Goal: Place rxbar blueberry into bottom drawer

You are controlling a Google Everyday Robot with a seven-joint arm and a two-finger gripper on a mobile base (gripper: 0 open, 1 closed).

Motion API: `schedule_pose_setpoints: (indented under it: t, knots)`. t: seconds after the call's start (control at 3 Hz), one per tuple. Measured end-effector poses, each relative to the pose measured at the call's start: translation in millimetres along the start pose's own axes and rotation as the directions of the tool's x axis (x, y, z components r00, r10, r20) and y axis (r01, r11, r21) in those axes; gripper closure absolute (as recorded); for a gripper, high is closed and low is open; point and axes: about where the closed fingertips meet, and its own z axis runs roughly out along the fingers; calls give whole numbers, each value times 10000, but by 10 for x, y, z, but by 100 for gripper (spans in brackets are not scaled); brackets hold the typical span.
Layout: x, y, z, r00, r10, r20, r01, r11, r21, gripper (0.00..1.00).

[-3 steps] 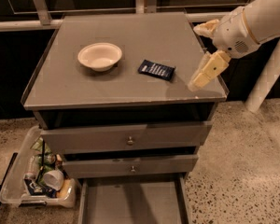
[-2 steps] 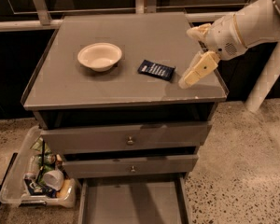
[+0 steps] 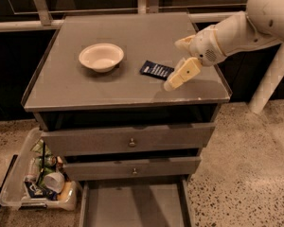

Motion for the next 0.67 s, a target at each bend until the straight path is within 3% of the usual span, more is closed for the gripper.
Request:
schedule_pose_setpoints:
  t: [0.67]
  knots:
    - [140, -168, 381, 9943, 751, -760, -721, 9966, 410, 0]
